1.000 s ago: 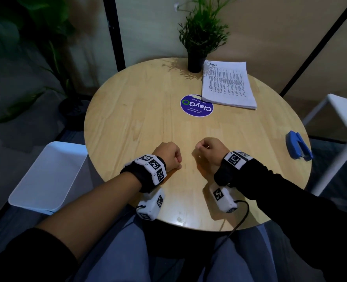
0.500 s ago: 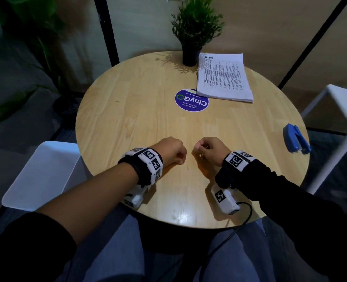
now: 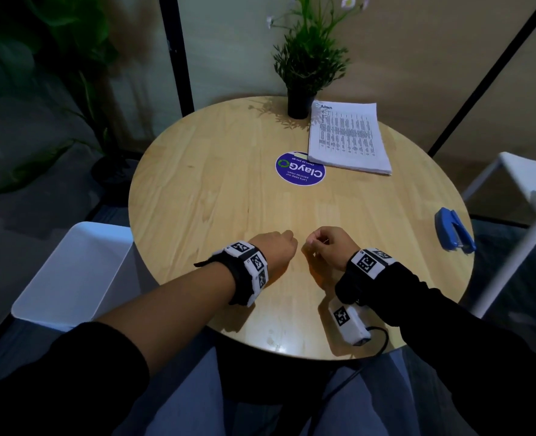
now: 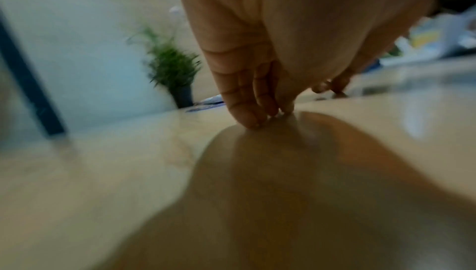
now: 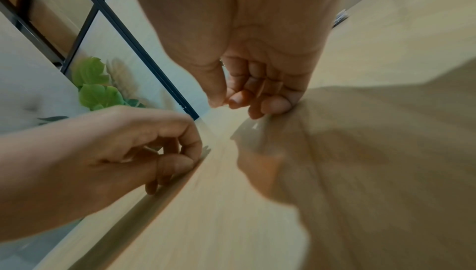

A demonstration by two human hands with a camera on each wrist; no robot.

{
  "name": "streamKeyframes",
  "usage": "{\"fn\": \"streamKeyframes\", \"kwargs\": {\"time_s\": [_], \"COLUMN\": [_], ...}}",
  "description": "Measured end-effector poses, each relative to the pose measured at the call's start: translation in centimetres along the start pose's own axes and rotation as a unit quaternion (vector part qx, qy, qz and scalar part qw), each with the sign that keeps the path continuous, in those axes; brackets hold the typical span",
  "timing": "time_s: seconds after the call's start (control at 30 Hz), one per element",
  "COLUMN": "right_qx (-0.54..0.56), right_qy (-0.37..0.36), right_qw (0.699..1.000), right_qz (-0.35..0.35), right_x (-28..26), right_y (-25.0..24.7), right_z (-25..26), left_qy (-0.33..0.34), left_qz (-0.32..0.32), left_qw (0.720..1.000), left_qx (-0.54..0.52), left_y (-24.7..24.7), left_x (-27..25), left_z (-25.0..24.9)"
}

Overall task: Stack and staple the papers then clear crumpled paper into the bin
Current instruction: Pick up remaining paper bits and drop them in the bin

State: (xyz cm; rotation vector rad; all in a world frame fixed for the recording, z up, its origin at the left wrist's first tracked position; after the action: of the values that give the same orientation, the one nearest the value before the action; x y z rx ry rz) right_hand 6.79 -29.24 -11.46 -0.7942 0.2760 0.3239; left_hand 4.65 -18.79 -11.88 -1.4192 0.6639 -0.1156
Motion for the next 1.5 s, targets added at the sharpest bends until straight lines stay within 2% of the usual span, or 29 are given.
{"fn": "streamKeyframes", "kwargs": {"time_s": [0.17,0.33,0.5,0.63,0.7,0.8,0.93,1.1,1.3,1.4,1.5], "right_qx": [0.0,-0.006,-0.027,-0.029,-0.04,-0.078,-0.101,-0.095,-0.124,-0.109,-0.072], "right_qy": [0.004,-0.033,-0.096,-0.155,-0.17,-0.167,-0.136,-0.106,-0.075,-0.078,-0.06], "right_qw": [1.0,0.999,0.992,0.979,0.971,0.96,0.964,0.972,0.972,0.976,0.978], "right_qz": [0.013,0.021,0.083,0.129,0.161,0.213,0.205,0.186,0.187,0.171,0.187], "right_x": [0.0,0.9,2.7,2.9,3.1,4.0,5.4,6.5,7.8,7.9,7.3], "right_y": [0.1,2.1,8.8,15.3,18.5,23.2,26.8,29.3,31.2,31.3,31.8], "right_z": [0.3,4.0,11.0,18.0,21.1,25.0,27.8,29.7,29.1,29.0,28.7], "left_qy": [-0.057,-0.12,-0.212,-0.268,-0.296,-0.338,-0.394,-0.441,-0.437,-0.436,-0.44], "left_qz": [-0.073,-0.127,-0.15,-0.145,-0.141,-0.129,-0.108,-0.111,-0.102,-0.101,-0.11], "left_qw": [0.981,0.949,0.917,0.9,0.894,0.871,0.845,0.807,0.766,0.762,0.78], "left_qx": [-0.168,-0.264,-0.303,-0.311,-0.305,-0.333,-0.344,-0.378,-0.46,-0.467,-0.432], "left_y": [-1.0,-1.9,1.4,4.0,5.3,8.1,10.3,13.2,16.0,16.2,15.7], "left_x": [-1.3,-5.5,-11.0,-15.8,-18.0,-20.9,-22.9,-24.4,-24.9,-24.8,-24.8], "left_z": [5.1,12.5,20.7,24.9,26.7,29.6,32.1,35.0,36.0,36.1,36.3]}}
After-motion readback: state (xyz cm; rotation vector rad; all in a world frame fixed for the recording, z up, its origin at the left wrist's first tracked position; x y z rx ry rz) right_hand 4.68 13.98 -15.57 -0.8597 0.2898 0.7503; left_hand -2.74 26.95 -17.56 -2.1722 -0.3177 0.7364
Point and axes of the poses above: each hand's wrist, its own x-axis towards the middle knuckle, its own y-axis out of the palm, z = x × y, the point moved 7 cm from there along x, towards the middle knuckle, and after that the axes turned 3 degrees about z, right-handed, at the moved point
